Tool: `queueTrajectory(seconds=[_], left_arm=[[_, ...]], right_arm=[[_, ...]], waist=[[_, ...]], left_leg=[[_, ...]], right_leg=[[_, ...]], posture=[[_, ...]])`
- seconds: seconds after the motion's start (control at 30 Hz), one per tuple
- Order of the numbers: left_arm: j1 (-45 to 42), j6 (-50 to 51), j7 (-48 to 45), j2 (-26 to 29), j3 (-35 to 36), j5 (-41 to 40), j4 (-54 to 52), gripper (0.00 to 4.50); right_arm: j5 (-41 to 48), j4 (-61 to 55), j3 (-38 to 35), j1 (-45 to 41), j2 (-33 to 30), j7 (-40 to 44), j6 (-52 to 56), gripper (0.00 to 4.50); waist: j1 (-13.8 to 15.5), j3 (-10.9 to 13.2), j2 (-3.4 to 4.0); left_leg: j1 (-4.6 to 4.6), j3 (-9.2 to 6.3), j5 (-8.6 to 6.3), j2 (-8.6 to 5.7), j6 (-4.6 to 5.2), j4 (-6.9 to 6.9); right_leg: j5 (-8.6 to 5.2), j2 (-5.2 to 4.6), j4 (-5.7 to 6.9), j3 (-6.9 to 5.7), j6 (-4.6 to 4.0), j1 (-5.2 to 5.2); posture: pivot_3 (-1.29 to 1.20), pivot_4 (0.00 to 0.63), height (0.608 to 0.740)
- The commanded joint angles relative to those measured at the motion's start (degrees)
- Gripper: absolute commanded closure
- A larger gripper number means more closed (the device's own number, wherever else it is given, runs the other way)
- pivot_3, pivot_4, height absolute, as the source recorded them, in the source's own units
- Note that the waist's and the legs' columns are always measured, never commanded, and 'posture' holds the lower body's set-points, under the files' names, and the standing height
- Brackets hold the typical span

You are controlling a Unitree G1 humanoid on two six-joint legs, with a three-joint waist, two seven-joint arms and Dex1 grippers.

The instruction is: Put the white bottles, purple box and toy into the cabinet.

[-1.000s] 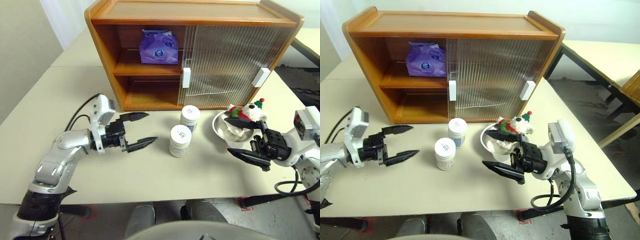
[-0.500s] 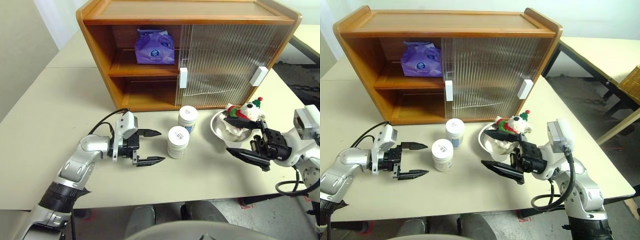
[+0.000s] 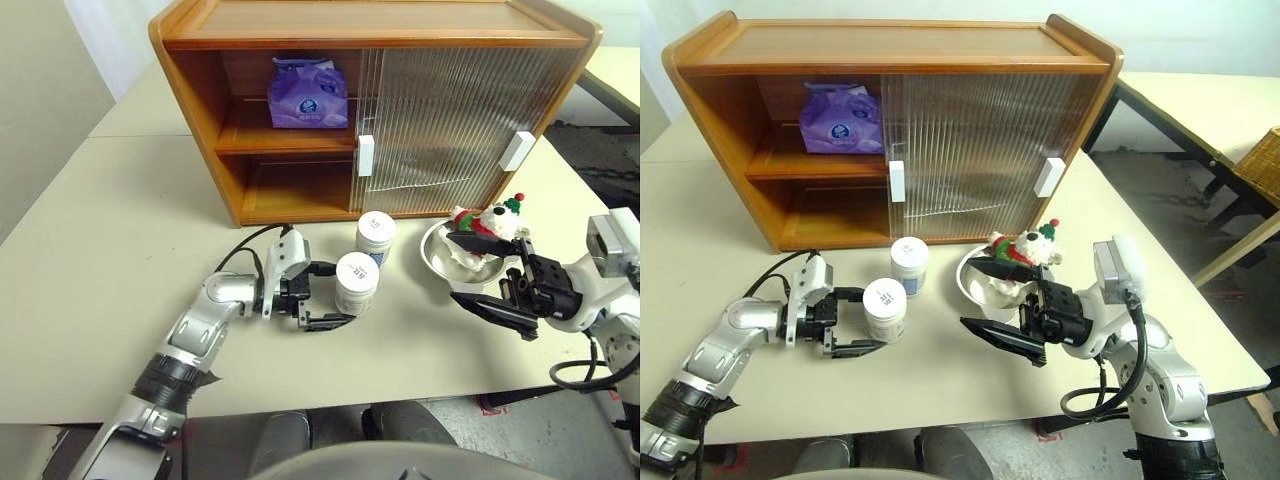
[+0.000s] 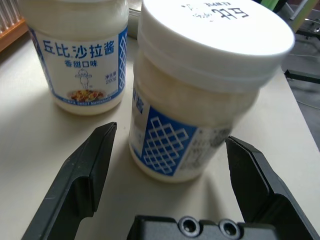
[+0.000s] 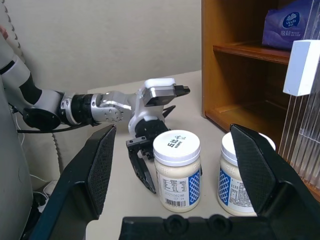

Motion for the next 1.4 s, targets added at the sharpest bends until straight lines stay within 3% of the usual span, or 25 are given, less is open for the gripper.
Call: queueTrajectory(seconds=[0.03,0.2,0.33,0.37,0.7,0.9,1.07,1.4], left_arm=[[-0.8,-1.3,0.0,-0.8,-1.8,1.9,2.2,0.02],[-2.3,-1.4,0.8,-2.5,-3.1,3.6,4.9,0.02],[-2.6,-0.2,2.2,-4.2,-1.6,2.2,6.1,1.3],[-2.5,0.0,2.2,-4.5,-1.2,1.7,6.1,1.36],[1.9,-0.1,5.3,-2.9,3.7,0.0,0.8,1.36],[6.2,2.7,15.3,-1.4,11.6,-0.5,-6.4,1.36],[2.8,5.8,27.9,-4.9,16.7,1.1,-6.1,1.36],[-5.0,9.9,41.5,-10.3,16.5,6.1,0.5,1.36]], right_arm=[[-0.2,-0.9,0.3,0.5,-0.1,-0.3,-0.1,0.0],[-0.1,-1.0,0.1,0.4,-0.2,-0.7,0.0,0.0],[-0.2,-1.2,0.2,0.6,-0.2,-1.0,0.0,0.0],[-0.2,-1.2,0.3,0.7,-0.2,-1.0,0.0,0.0],[-0.6,-0.5,0.7,0.6,0.0,-0.9,-0.2,0.0],[-0.8,0.5,1.1,-0.2,0.3,-0.4,-0.5,0.0],[-1.1,1.4,1.8,-1.1,0.7,0.2,-0.5,0.0],[-1.3,3.2,1.8,-1.9,0.3,1.9,-1.3,0.0]], waist=[[0.0,0.0,0.0],[-0.1,0.0,0.0],[-0.2,0.0,0.01],[-0.2,0.0,0.01],[-1.0,0.0,0.01],[-1.5,0.0,0.02],[-0.9,0.1,-0.02],[-0.1,0.1,-0.04]], left_leg=[[0.0,-0.01,0.0,-0.01,0.01,0.01],[0.01,-0.04,0.02,-0.02,0.03,0.06],[0.0,-0.04,0.02,-0.05,0.04,0.08],[0.0,-0.03,0.02,-0.07,0.05,0.08],[-0.03,0.04,0.02,-0.13,0.07,0.06],[-0.02,0.12,0.04,-0.12,0.05,0.05],[0.0,0.13,0.07,-0.2,0.08,0.07],[0.03,0.19,0.18,-0.73,0.04,0.08]], right_leg=[[0.0,-0.01,0.0,0.0,0.02,0.01],[0.03,-0.02,0.0,0.0,0.06,0.04],[0.04,-0.03,-0.01,0.01,0.1,0.06],[0.03,-0.02,-0.01,0.01,0.11,0.06],[-0.04,0.02,-0.04,0.01,0.23,0.05],[-0.07,0.08,-0.04,-0.01,0.18,0.05],[-0.08,0.01,-0.04,-0.02,0.14,0.1],[-0.03,-0.01,-0.15,0.02,0.22,0.2]], posture=[[-0.21,0.042,0.74],[-0.22,0.042,0.74],[-0.22,0.043,0.74],[-0.22,0.043,0.74],[-0.22,0.05,0.74],[-0.19,0.053,0.74],[-0.18,0.05,0.74],[-0.17,0.04,0.74]])
